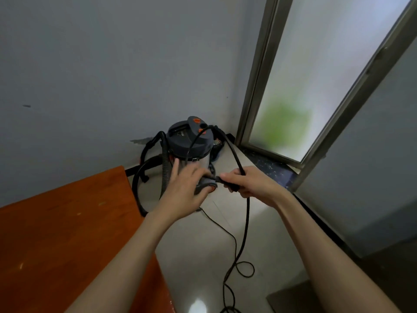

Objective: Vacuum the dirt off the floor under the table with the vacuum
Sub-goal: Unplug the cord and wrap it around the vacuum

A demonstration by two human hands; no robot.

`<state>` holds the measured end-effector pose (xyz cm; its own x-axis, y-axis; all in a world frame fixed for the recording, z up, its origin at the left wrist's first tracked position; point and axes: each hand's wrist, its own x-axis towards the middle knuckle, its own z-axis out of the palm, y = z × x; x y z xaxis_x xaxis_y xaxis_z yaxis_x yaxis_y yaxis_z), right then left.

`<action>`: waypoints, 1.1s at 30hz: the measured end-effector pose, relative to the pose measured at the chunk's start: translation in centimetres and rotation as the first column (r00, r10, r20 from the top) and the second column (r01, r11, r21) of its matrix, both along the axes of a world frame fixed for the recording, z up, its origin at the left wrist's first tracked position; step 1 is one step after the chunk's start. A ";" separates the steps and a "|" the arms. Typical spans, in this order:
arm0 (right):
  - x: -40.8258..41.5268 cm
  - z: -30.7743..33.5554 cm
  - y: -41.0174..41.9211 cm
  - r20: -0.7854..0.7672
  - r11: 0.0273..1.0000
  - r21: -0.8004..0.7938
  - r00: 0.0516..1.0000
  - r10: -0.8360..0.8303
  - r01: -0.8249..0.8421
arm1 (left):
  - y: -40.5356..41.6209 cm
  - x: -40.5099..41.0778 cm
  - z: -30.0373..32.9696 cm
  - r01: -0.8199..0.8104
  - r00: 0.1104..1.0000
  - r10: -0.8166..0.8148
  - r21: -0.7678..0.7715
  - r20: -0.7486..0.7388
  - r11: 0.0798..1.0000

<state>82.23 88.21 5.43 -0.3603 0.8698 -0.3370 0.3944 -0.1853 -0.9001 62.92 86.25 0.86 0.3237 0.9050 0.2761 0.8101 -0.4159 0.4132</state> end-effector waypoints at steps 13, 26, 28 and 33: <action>2.4 3.1 6.9 -0.544 0.524 -0.801 0.013 -0.839 0.291 | -1.1 7.7 -3.1 0.238 0.701 0.288 -0.595 0.652 0.767; 5.4 -0.7 4.0 -0.556 0.774 -0.331 0.551 -0.622 0.539 | 2.4 9.3 1.5 0.345 0.241 0.363 -0.429 0.900 0.835; 5.2 -2.6 2.0 -0.530 0.842 -0.279 0.657 -0.536 0.462 | 3.3 9.1 2.8 0.351 0.197 0.359 -0.408 0.912 0.843; 3.5 -6.7 0.2 -0.315 0.996 -0.065 0.945 -0.086 0.069 | 5.2 8.8 6.4 0.373 0.048 0.342 -0.334 0.938 0.865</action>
